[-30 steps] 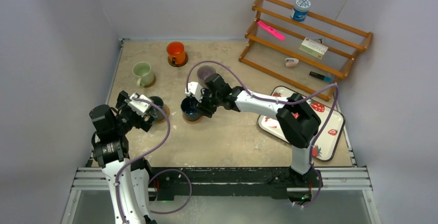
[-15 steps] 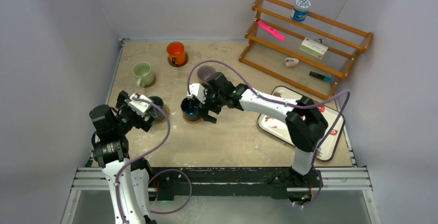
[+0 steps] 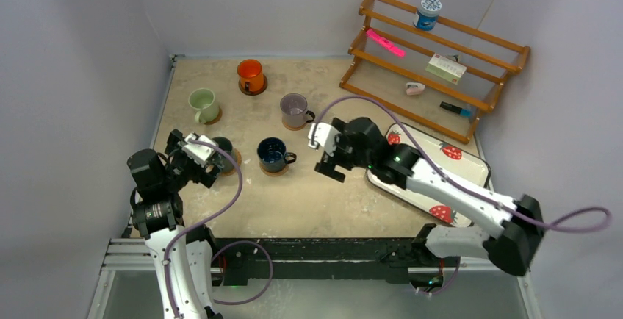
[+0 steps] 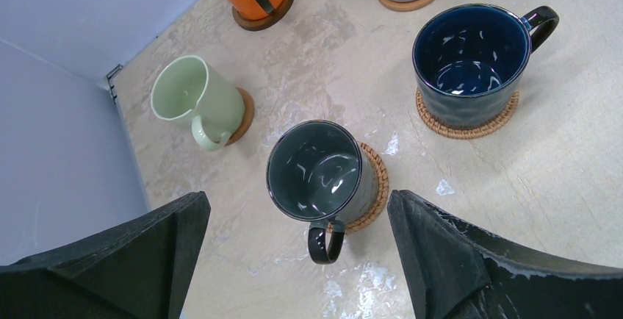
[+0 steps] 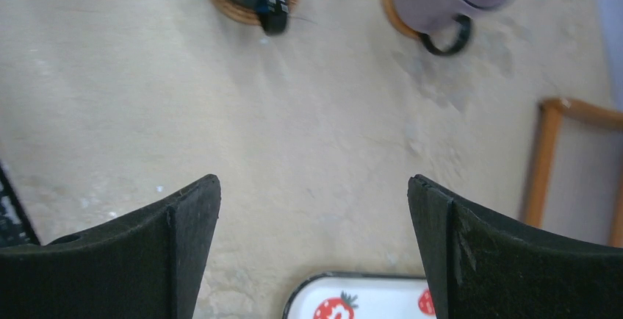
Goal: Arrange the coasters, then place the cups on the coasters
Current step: Reset both arms
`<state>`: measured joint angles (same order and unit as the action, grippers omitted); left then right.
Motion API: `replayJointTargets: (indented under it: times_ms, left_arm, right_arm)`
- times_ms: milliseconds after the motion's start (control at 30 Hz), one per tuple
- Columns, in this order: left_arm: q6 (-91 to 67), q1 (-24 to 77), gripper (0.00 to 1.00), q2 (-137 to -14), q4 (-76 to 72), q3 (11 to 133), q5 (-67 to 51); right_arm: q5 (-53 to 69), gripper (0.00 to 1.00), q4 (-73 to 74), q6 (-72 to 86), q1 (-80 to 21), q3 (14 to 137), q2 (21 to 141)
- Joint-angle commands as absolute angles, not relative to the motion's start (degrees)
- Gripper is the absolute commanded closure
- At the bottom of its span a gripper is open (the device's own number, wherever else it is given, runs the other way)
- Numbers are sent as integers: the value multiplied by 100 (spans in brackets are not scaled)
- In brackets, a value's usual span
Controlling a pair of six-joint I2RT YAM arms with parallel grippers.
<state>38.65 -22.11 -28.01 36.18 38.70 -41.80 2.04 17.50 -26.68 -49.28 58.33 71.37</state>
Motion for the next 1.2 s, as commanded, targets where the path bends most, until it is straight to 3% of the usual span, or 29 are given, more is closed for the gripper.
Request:
replayJointTargets:
  times_ms: [0,200,467,567,667,800,1033,1167]
  left_arm:
    - [3972,-2259,0,-2905,3610,3906,-4396]
    - [3950,-2259,0,-3028,3589,3930,-4381]
    - [3934,-2259,0,-2872,3577,3894,-4386]
    - [3936,-2258,0,-2920,3577,3902,-4386]
    - [3934,-2259,0,-2961,3577,3911,-4385]
    - [3912,-2259,0,-2951,3561,3907,-4360]
    - [3801,-2259,0,-3085,3445,3887,-4366]
    - [3570,-2234,0,-3703,3210,3981,-4514]
  right_arm:
    - [-1364,1,1233,-2094,-4956,5046,5909]
    - [-2132,1,1669,-1312,-4609,4651,4113]
    - [-4561,1,509,-1786,-4340,3637,2234]
    - [-5396,1,169,-2088,-4333,3440,2470]
    - [-5552,1,304,-1994,-4308,3499,2697]
    - [-5944,1,-660,-2495,-3958,3333,3083]
    - [-4718,1,-422,-1768,-1961,3683,3850]
    - [-4187,1,-183,-1406,-1595,3743,4077]
